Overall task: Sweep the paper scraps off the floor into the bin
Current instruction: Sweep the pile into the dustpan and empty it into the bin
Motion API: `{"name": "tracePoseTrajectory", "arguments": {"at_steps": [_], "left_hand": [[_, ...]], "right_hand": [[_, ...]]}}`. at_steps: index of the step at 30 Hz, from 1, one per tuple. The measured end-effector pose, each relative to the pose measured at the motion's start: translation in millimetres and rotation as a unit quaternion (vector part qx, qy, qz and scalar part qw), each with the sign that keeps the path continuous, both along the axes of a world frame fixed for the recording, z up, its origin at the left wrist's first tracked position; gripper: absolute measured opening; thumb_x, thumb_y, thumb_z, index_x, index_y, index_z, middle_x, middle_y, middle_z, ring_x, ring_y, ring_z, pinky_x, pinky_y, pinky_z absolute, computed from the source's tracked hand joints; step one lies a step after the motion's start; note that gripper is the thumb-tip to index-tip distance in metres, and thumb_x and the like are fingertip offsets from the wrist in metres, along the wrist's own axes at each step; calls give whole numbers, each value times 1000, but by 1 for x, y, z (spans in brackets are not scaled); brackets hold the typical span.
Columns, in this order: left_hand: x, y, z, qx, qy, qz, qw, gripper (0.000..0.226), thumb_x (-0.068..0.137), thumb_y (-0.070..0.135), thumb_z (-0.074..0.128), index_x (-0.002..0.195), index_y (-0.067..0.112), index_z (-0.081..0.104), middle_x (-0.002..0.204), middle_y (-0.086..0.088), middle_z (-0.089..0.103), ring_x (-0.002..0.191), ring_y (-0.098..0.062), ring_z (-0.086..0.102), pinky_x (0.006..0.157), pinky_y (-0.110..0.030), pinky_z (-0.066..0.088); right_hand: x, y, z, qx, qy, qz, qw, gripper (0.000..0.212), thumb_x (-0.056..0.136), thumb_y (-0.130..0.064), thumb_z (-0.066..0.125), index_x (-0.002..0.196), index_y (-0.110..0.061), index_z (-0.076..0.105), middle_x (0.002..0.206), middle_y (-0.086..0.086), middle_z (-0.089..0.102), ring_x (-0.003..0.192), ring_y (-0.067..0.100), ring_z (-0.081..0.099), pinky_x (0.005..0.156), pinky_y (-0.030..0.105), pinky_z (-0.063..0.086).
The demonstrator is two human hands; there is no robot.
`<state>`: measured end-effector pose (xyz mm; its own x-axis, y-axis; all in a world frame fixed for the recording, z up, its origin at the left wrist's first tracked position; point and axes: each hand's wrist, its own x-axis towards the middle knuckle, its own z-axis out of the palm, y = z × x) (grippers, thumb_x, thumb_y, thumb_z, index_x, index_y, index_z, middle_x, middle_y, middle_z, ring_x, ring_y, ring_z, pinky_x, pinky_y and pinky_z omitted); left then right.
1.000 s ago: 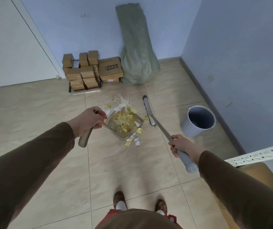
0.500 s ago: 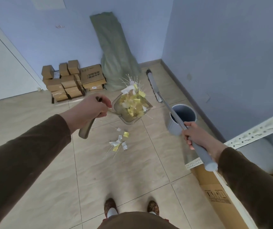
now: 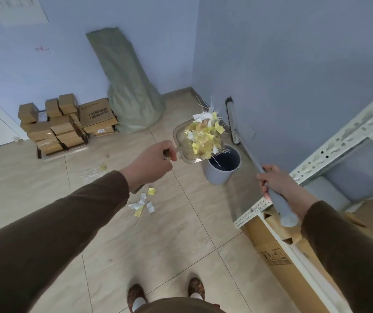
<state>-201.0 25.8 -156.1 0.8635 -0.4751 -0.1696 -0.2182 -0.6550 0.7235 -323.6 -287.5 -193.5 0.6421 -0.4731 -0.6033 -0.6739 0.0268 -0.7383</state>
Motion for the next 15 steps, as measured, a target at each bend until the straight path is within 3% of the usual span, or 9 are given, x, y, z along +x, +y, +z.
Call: {"name": "tracePoseTrajectory", "arguments": {"at_steps": [5, 9, 11, 15], "left_hand": [[-7, -21, -29, 114, -70, -104, 986, 28, 78, 1, 48, 92, 24, 55, 93, 1, 63, 83, -22, 58, 72, -35, 50], [-11, -39, -51, 191, -123, -179, 957, 28, 80, -2, 42, 92, 23, 47, 86, -1, 59, 77, -26, 55, 59, -35, 42], [-13, -46, -58, 237, -150, -219, 934, 30, 81, -6, 42, 96, 20, 47, 92, -2, 57, 76, -25, 54, 56, -34, 38], [-14, -50, -83, 322, -250, -308, 860, 37, 85, -7, 50, 114, 17, 50, 101, -3, 54, 85, -26, 56, 63, -42, 50]], "right_hand": [[-15, -12, -6, 16, 5, -32, 999, 41, 97, -4, 54, 135, -14, 44, 63, 9, 51, 44, 13, 43, 38, 24, 42], [-22, -16, -12, 46, 18, -62, 997, 46, 96, -3, 54, 138, -17, 43, 68, 10, 51, 48, 12, 44, 39, 22, 42], [-25, -16, -15, 42, 24, -59, 997, 50, 96, -3, 54, 143, -13, 41, 67, 11, 51, 51, 14, 44, 43, 25, 42], [-32, -14, -22, 50, 19, -74, 996, 49, 96, 2, 50, 142, 7, 35, 71, 11, 46, 54, 16, 42, 44, 26, 40]]}}
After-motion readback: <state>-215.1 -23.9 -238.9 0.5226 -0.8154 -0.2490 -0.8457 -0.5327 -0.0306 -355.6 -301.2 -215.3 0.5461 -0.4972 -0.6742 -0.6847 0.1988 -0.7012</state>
